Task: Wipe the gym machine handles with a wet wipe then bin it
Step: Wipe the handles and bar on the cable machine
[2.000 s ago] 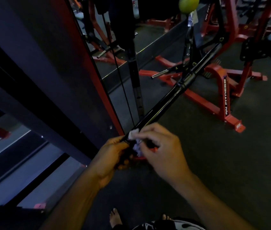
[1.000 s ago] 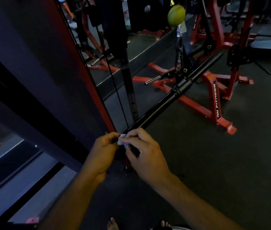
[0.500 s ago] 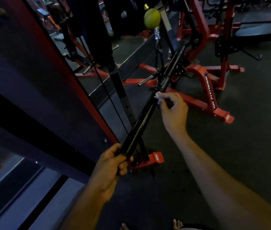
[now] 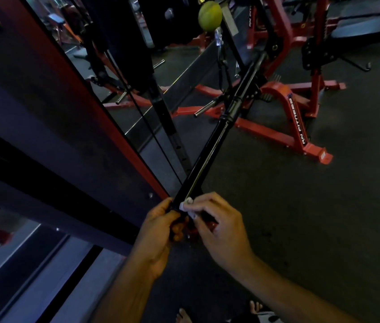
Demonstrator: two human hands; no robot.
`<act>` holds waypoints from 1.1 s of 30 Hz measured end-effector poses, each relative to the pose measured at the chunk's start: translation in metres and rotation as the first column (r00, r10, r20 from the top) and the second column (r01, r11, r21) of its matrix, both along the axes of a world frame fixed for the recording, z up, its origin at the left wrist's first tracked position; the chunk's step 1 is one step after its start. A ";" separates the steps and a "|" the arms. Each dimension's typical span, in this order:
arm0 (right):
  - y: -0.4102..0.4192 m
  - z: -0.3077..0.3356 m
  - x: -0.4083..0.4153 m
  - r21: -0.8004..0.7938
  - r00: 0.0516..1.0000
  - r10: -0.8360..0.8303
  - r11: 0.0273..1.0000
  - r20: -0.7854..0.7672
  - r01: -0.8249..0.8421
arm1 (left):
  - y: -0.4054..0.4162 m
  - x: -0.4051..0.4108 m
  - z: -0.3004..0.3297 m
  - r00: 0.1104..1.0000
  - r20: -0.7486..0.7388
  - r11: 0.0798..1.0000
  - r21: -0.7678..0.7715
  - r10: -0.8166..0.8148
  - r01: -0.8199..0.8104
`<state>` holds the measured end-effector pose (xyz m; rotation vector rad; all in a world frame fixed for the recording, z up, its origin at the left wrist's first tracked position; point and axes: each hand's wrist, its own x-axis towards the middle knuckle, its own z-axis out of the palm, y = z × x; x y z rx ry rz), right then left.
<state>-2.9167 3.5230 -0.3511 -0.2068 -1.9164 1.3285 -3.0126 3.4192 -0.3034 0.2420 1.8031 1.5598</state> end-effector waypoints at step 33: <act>0.009 0.008 0.010 -0.251 0.998 0.035 0.968 0.046 -0.022 | 0.015 0.015 -0.005 0.997 -0.080 0.998 -0.070 0.001 -0.007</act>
